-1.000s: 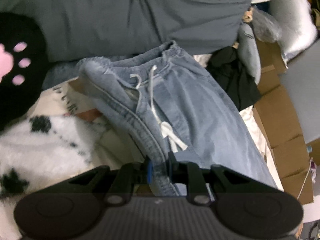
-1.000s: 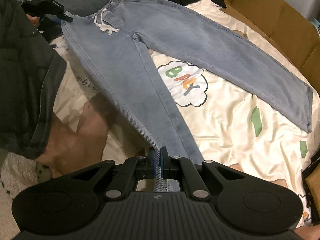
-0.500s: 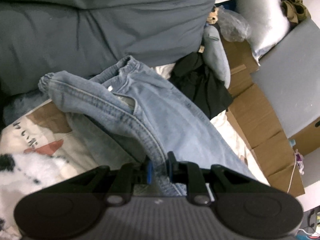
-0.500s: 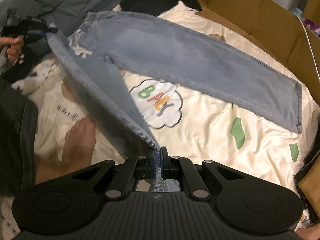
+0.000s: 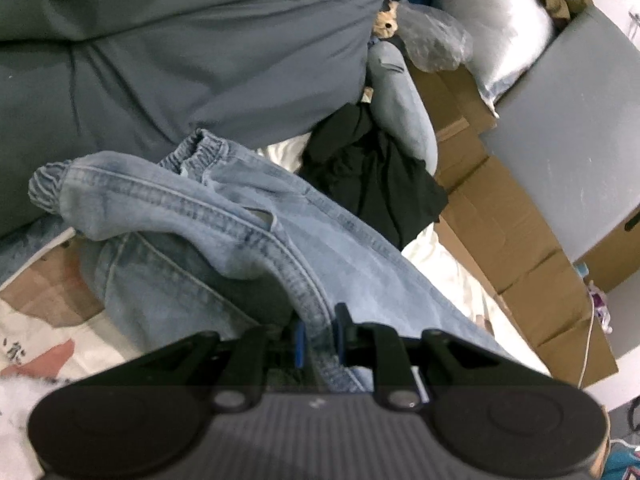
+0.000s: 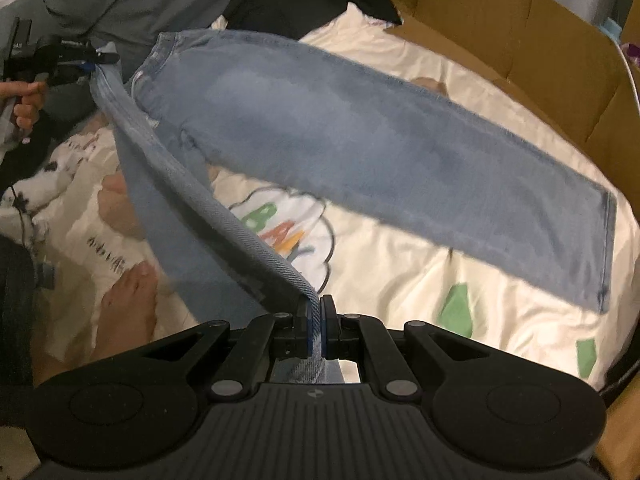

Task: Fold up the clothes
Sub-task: 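Lift the pants with both tools, folding the leg over toward the waistband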

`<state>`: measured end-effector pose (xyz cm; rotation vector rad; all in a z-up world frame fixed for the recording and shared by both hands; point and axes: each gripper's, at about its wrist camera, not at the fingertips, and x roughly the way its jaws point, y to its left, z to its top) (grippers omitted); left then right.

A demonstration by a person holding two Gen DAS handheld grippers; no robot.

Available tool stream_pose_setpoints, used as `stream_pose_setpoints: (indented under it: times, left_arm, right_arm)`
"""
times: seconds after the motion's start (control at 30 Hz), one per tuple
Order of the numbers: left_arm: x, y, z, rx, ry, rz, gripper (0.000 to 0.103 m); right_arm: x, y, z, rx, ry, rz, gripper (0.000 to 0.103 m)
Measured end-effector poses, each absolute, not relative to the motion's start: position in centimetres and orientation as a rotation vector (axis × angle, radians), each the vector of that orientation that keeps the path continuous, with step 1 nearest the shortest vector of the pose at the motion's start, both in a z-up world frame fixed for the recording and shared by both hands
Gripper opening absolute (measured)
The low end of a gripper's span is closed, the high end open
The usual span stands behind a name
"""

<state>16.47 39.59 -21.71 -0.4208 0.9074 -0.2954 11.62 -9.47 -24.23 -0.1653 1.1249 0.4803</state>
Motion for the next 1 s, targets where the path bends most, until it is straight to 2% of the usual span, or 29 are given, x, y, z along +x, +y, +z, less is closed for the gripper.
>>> stream_pose_setpoints:
  times: [0.47, 0.6, 1.0]
  left_arm:
    - [20.5, 38.1, -19.7, -0.396, 0.875, -0.317, 0.016]
    - [21.8, 38.0, -19.5, -0.406, 0.873, -0.305, 0.016]
    - [28.2, 35.1, -22.5, -0.449, 0.915, -0.243, 0.016]
  right_arm:
    - [18.2, -10.3, -21.6, -0.210, 1.042, 0.497, 0.002]
    - [20.4, -10.6, -20.8, -0.149, 1.035, 0.474, 0.002]
    - [29.1, -10.2, -21.6, -0.201, 0.980, 0.392, 0.002]
